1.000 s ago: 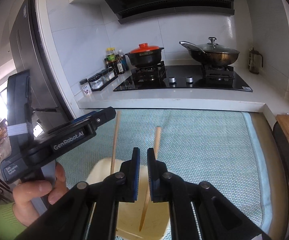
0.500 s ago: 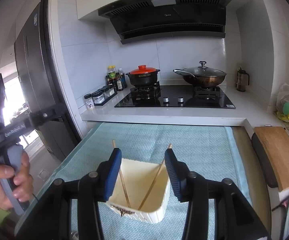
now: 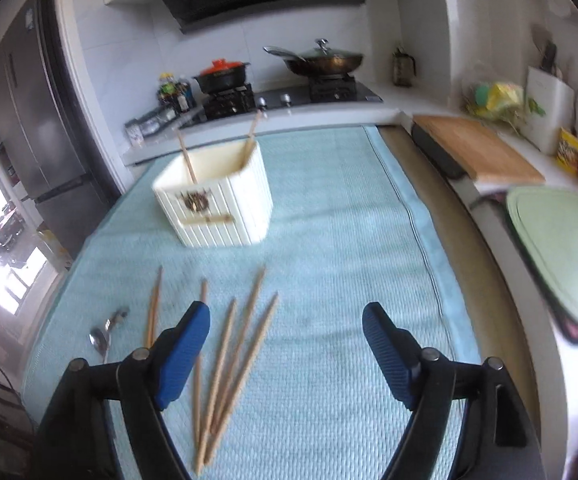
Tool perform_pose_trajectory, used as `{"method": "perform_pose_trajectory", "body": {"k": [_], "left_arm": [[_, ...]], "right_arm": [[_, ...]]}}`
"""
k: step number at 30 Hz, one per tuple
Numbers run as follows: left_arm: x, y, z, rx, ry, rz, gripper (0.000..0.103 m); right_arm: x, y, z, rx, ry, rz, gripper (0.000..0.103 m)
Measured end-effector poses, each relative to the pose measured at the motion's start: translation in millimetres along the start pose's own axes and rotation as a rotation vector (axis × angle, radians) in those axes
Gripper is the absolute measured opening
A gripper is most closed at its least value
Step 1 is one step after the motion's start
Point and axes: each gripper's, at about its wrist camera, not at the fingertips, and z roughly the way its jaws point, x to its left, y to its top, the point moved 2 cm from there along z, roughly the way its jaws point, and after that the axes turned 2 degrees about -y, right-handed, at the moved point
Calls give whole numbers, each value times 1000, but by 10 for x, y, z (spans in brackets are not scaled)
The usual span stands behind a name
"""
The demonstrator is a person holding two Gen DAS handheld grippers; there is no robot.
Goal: Organize utensils
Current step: 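Move the left tool to the steel spoon and close on its bowl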
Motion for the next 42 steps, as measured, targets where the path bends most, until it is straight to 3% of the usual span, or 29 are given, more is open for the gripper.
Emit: {"method": "perform_pose_trajectory", "body": {"k": [4,7,13,18,25,27,31,35,36,40,42], "left_arm": [[121,-742,93,128,-1,-108,101],[136,-1156,276,207,9,-167,101],[119,-1584,565,299,42,-184,101],[-37,-1624,649,325,25,-138,101],[-279,-1714,851,378,98,-1,101],[-289,-1717,853,357,96,6,101],[-370,-1673,902,374,47,35,101],[-538,-1579,909,365,-119,-9,101],[-563,-1570,945,364,-132,-21,102],[-649,-1508,1069,362,-61,9,101],[-506,-1437,1007,330,-115,-108,101]], "right_arm": [[-204,-722,162,104,-92,78,80],[-214,-1081,232,150,-134,84,80],[-49,-1299,216,72,-130,39,80],[77,-1293,256,65,-107,22,85],[110,-1283,241,63,-43,87,85],[123,-1276,199,52,-36,90,85],[109,-1274,178,51,-37,97,85],[82,-1295,204,61,-32,115,85],[79,-1297,205,60,-31,117,85],[82,-1301,192,56,-29,120,85],[78,-1305,152,47,-27,119,85]]}}
